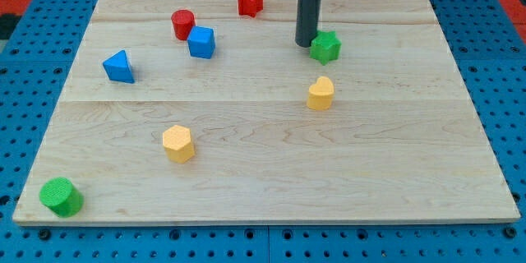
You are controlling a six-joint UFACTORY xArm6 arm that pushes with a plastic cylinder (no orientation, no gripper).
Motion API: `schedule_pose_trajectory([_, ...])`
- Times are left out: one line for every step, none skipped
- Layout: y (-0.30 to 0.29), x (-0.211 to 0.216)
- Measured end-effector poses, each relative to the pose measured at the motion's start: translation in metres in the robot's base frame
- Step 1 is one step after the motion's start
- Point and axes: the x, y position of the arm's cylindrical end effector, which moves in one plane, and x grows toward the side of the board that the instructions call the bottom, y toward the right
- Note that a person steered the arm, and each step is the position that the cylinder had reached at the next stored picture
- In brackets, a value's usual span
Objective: Slide the green star towards the top right
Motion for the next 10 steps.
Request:
schedule_pose_trajectory([-0.007, 0.007])
schedule_pose_trajectory([-0.011, 0.019])
schedule_pose_trajectory([0.007, 0.023])
schedule_pose_trajectory([0.015, 0.031])
schedule_pose_trajectory([0.029, 0.031])
schedule_pose_trajectory([0.061, 0.022])
schedule_pose_trajectory([0.103, 0.01])
schedule_pose_trajectory([0.117, -0.005])
schedule_pose_trajectory([0.124, -0.018])
schedule_pose_trajectory([0.124, 0.014])
